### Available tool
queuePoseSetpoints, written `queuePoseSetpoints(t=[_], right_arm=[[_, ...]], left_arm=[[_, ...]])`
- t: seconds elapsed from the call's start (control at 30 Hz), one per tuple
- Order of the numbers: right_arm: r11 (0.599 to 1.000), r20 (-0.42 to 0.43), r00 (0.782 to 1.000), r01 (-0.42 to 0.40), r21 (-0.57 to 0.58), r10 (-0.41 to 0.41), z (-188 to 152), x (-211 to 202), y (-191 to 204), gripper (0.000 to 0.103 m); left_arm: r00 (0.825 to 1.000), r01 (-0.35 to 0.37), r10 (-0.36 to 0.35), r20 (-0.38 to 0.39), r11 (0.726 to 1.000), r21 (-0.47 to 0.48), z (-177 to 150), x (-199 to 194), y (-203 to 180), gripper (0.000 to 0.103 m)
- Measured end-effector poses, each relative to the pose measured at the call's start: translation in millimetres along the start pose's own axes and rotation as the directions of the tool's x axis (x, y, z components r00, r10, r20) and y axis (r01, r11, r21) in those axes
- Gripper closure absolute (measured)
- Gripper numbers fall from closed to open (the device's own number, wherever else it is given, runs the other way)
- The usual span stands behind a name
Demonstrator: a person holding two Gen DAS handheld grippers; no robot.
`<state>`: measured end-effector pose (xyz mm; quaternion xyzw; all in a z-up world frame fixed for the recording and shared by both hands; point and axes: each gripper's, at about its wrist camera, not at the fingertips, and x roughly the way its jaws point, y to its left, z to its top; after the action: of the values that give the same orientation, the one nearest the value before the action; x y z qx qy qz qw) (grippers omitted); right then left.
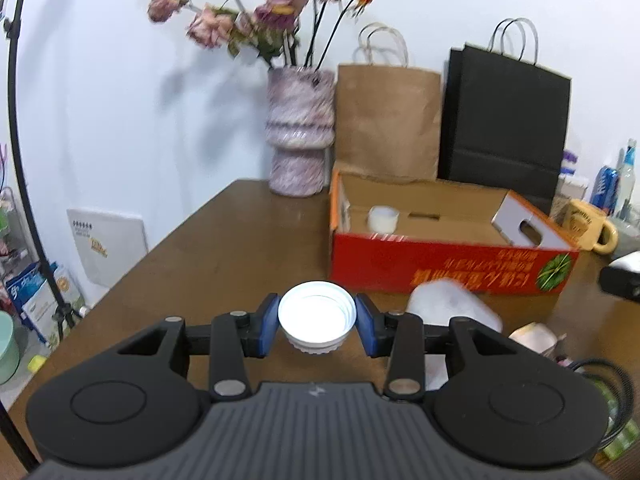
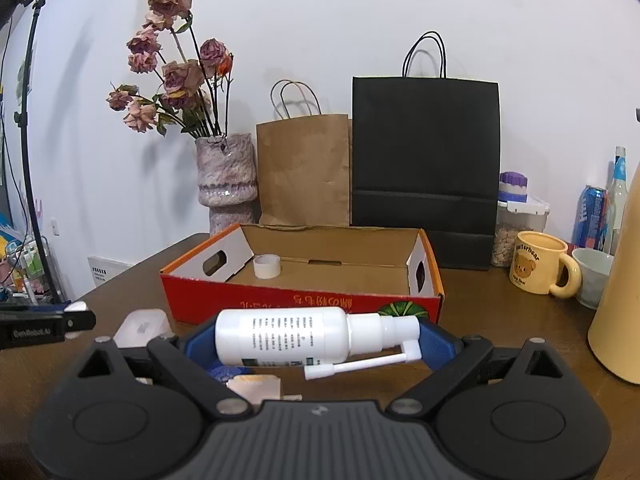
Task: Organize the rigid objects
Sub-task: 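Carry the cap and spray bottle with both tools over the cardboard box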
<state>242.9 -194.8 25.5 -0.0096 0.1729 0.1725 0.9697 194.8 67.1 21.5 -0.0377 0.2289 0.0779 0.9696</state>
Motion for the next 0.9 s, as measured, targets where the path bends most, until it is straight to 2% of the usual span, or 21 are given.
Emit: queuePoseSetpoints(t=[0.23,0.47,0.73,0.9], right_arm=[[1.0,0.017,1.0,0.006,-0.001,-0.006,21.2,5.2,2.0,0.005],[1.0,0.061,0.998,0.015,0.004,-0.016,49.3,18.3,5.9,0.005],[1.0,0.063,0.998,0.008,0.023,-0.009,73.3,49.4,0.1,0.005],[0.999,0.054,0.999,0.004,0.035,-0.006,86.4,72.7,-7.7,0.005]], left_arm=[[0.997,0.022,-0.023,0.069,1.0,0.023,35.5,-3.0,-22.0,0.062],[0.995,0.041,-0.04,0.088,0.999,-0.005,65.3,13.2,-40.7,0.062],[0.992,0.045,-0.042,0.123,0.999,-0.023,90.0,37.6,-59.2,0.062],[0.992,0.044,-0.042,0.119,0.999,-0.018,100.5,57.1,-66.4,0.062]])
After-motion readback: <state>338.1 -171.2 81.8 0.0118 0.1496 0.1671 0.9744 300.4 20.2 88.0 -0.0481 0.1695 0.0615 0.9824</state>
